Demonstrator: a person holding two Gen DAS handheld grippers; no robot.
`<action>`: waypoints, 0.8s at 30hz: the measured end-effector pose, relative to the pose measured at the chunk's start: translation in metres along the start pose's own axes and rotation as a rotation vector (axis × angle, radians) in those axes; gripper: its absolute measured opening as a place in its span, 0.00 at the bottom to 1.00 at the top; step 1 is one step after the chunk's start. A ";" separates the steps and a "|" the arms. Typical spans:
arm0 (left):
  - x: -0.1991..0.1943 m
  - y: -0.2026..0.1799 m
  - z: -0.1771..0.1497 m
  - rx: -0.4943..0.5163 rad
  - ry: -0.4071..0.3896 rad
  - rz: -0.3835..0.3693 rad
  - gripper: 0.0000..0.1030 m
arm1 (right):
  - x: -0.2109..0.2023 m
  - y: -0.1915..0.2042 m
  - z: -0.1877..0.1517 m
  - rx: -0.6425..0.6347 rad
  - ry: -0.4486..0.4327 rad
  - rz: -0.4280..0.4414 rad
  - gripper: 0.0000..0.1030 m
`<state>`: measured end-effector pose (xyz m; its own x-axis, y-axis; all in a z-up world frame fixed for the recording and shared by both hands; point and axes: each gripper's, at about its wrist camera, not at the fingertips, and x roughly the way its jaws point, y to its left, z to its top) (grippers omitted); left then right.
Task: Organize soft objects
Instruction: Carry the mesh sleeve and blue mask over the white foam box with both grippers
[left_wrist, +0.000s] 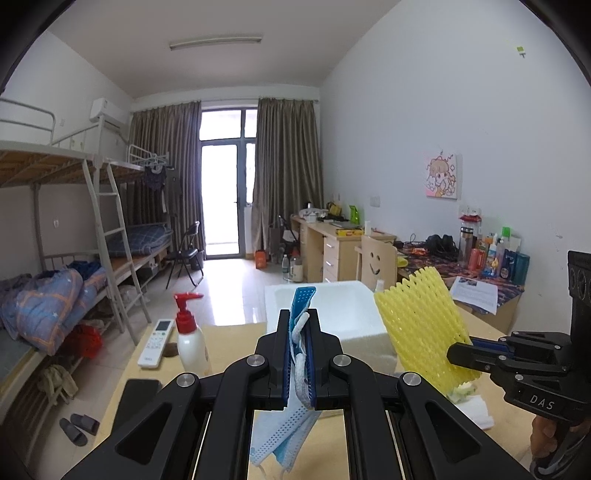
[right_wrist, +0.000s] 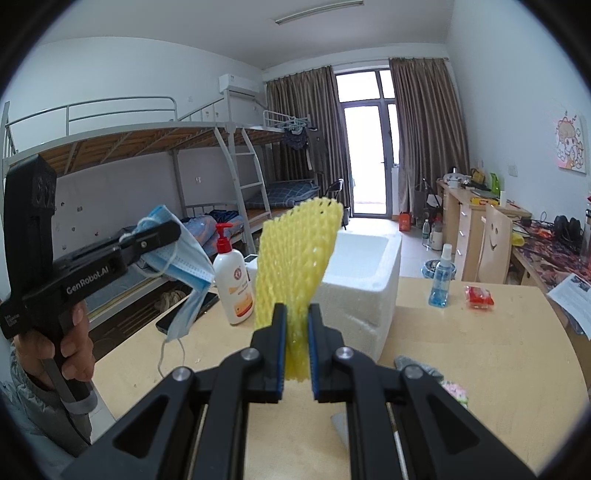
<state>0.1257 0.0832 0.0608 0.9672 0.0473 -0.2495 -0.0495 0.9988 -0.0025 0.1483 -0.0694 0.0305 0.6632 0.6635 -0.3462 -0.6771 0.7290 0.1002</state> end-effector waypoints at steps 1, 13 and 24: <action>0.001 0.001 0.002 -0.001 -0.001 -0.004 0.07 | 0.001 -0.002 0.002 0.002 -0.001 -0.002 0.13; 0.021 0.005 0.031 0.001 0.001 -0.011 0.07 | 0.010 -0.010 0.024 -0.010 -0.007 -0.032 0.13; 0.033 0.007 0.053 0.011 -0.041 -0.022 0.07 | 0.021 -0.016 0.039 -0.022 -0.014 -0.050 0.13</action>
<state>0.1704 0.0926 0.1040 0.9774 0.0255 -0.2096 -0.0255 0.9997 0.0028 0.1856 -0.0606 0.0583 0.7008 0.6287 -0.3369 -0.6497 0.7576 0.0624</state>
